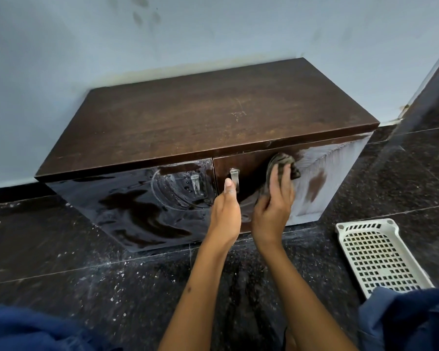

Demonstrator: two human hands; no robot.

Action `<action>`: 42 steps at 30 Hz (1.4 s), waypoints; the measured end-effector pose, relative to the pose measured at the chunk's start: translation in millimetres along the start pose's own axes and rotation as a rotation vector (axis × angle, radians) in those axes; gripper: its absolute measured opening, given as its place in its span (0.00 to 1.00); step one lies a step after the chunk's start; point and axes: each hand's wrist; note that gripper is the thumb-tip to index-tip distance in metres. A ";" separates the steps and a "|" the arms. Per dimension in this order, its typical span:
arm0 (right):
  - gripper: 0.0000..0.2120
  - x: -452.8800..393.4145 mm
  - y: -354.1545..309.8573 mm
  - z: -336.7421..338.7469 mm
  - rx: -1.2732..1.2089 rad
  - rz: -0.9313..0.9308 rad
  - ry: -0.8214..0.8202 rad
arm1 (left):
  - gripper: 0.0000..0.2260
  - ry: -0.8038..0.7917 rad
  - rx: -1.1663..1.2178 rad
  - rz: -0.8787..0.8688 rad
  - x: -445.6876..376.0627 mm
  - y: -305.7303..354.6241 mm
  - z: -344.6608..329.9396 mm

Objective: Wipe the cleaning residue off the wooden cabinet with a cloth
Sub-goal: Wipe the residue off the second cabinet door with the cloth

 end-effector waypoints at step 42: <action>0.27 -49.9 13.1 51.2 -0.067 -0.011 0.192 | 0.27 0.119 -0.084 -0.046 0.6 -3.5 -6.5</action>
Point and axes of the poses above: each hand's wrist, its own x-axis away from the middle knuckle, its own z-axis out of the back of the hand, y = z × x, and after that the axes turned 15 degrees about -y, right-handed
